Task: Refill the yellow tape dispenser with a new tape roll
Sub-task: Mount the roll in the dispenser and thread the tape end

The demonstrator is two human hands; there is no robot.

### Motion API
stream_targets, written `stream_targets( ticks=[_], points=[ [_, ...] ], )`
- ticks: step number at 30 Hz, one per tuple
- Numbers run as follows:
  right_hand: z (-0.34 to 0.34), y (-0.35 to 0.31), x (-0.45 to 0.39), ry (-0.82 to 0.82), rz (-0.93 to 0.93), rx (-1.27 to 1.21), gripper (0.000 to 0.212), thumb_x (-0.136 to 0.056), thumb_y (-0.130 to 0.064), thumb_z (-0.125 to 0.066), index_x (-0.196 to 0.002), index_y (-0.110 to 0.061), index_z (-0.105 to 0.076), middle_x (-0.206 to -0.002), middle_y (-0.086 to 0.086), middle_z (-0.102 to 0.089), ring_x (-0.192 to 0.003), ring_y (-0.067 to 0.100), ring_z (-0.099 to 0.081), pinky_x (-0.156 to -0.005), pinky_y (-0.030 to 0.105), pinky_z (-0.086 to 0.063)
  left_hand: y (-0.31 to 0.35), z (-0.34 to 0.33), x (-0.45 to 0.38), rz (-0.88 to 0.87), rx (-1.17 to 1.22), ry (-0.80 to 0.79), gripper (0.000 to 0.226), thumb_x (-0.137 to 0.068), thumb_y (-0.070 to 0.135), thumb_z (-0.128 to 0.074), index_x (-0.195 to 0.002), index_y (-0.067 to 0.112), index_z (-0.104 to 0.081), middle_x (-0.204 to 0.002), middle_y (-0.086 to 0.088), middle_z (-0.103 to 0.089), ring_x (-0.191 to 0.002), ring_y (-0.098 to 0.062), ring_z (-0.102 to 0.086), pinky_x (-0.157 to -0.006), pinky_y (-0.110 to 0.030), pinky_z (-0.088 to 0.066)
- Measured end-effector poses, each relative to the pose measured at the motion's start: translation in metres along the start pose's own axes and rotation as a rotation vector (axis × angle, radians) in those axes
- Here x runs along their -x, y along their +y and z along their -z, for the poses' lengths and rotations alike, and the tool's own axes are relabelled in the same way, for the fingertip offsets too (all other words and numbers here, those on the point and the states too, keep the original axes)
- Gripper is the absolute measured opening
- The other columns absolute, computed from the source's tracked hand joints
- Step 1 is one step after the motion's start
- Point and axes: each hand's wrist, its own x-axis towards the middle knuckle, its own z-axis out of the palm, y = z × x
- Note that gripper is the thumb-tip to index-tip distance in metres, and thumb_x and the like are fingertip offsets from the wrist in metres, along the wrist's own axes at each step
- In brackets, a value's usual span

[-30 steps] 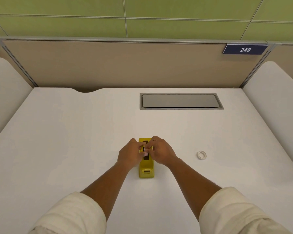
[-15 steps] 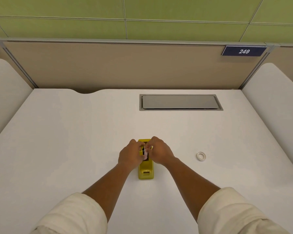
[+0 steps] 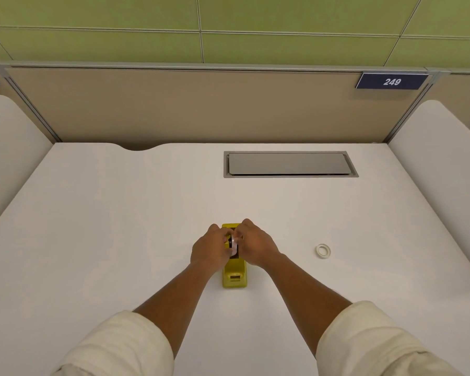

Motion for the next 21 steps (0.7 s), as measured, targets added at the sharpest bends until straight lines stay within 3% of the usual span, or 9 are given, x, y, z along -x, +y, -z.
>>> stream_targets(
  ticks=[4,6,11,17,21],
  points=[
    [0.0027,0.0032,0.0009,0.047,0.031,0.046,0.018,-0.094,-0.022,-0.048,-0.1,-0.018,-0.065,-0.106,-0.001,-0.057,-0.088,0.024,-0.06,-0.074,0.039,-0.05,0.0009,-0.0001,0.0001,0.002,-0.005,0.007,0.033,-0.088,0.035,-0.064,-0.121,0.031,-0.059,-0.11,0.002,-0.053,-0.077,-0.018,-0.054,-0.066,-0.027,-0.04],
    [0.0035,0.0025,-0.0001,0.062,0.068,0.089,0.019,-0.093,-0.02,-0.049,-0.099,-0.017,-0.067,-0.103,0.001,-0.057,-0.085,0.024,-0.06,-0.069,0.037,-0.049,0.0018,0.0,-0.0001,-0.003,-0.013,0.01,0.033,-0.088,0.035,-0.064,-0.121,0.031,-0.06,-0.11,0.001,-0.053,-0.077,-0.018,-0.053,-0.065,-0.026,-0.039],
    [0.0044,-0.0034,-0.003,0.038,0.121,0.232,0.011,-0.086,-0.021,-0.06,-0.095,-0.013,-0.061,-0.094,0.002,-0.047,-0.071,0.018,-0.043,-0.057,0.031,-0.032,0.003,0.0009,-0.001,-0.005,-0.029,0.009,0.031,-0.087,0.035,-0.064,-0.118,0.03,-0.061,-0.107,0.002,-0.053,-0.076,-0.019,-0.054,-0.064,-0.027,-0.039],
    [-0.0005,-0.0061,-0.0032,0.009,0.104,0.262,0.028,-0.083,-0.025,-0.066,-0.104,-0.009,-0.057,-0.105,0.005,-0.049,-0.081,0.022,-0.053,-0.06,0.033,-0.037,0.0028,0.0015,-0.0013,-0.002,-0.059,-0.001,0.029,-0.087,0.036,-0.063,-0.115,0.03,-0.062,-0.106,0.001,-0.053,-0.082,-0.024,-0.061,-0.065,-0.029,-0.041],
    [-0.001,-0.0045,-0.0024,-0.012,0.09,0.216,0.026,-0.086,-0.023,-0.062,-0.106,-0.009,-0.055,-0.109,0.006,-0.048,-0.073,0.019,-0.045,-0.06,0.033,-0.036,0.0025,0.001,-0.0018,0.001,-0.057,0.005,0.03,-0.088,0.037,-0.063,-0.117,0.029,-0.061,-0.107,0.001,-0.053,-0.083,-0.024,-0.061,-0.065,-0.029,-0.042]
  ],
)
